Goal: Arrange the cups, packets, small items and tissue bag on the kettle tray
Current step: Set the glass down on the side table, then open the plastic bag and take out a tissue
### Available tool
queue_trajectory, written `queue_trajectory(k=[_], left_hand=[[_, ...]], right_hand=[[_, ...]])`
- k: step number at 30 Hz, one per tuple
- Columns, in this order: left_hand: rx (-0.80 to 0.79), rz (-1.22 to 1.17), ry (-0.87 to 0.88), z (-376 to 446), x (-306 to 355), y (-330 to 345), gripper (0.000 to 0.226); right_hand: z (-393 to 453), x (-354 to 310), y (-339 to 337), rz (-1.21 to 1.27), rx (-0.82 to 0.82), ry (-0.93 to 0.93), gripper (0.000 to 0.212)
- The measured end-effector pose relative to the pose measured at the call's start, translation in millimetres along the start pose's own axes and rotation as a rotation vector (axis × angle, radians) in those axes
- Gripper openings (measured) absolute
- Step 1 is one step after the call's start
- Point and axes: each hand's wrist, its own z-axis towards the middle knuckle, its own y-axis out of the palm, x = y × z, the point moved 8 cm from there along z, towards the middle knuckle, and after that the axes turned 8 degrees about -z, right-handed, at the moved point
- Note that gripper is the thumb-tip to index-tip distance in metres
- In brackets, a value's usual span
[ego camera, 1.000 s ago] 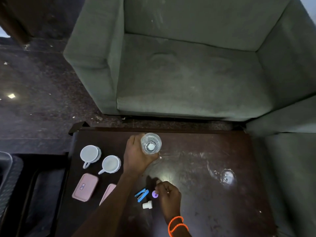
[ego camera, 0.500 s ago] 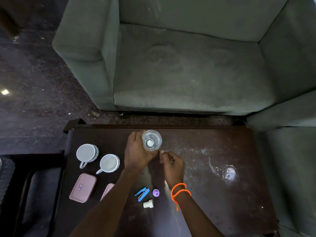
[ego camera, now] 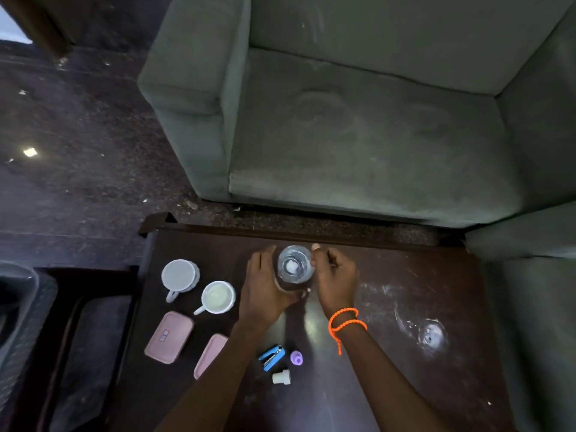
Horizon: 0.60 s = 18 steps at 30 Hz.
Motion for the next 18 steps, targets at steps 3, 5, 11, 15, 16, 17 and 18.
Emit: queue_trajectory(k=[3, 5, 11, 15, 16, 17, 18], left_hand=[[0.101, -0.083, -0.047, -27, -5, -42, 0.105], [0.225, -0.127, -0.032, -56, -6, -82, 0.084], [0.542, -0.125, -0.082, -170, -28, -213, 0.041], [0.805, -0.116, -0.187, -257, -60, -297, 0.027], [0.873, -0.123, -0.221, -280, -70, -316, 0.024], [0.936, -0.117, -0.25, -302, -80, -333, 0.022], [1.004, -0.108, -0.278, -323, -90, -348, 0.021]], right_hand=[[-11, -38, 19, 0.017, -0.061, -0.09, 0.042], [-26, -67, 41, 0.004, -0.126, -0.152, 0.039], [-121, -148, 142, -0.007, -0.404, -0.36, 0.029], [-219, -191, 211, -0.01, -0.585, -0.563, 0.029], [-246, -200, 228, -0.014, -0.636, -0.607, 0.028], [-274, -207, 243, -0.014, -0.691, -0.643, 0.028], [-301, -212, 258, -0.012, -0.747, -0.678, 0.028]])
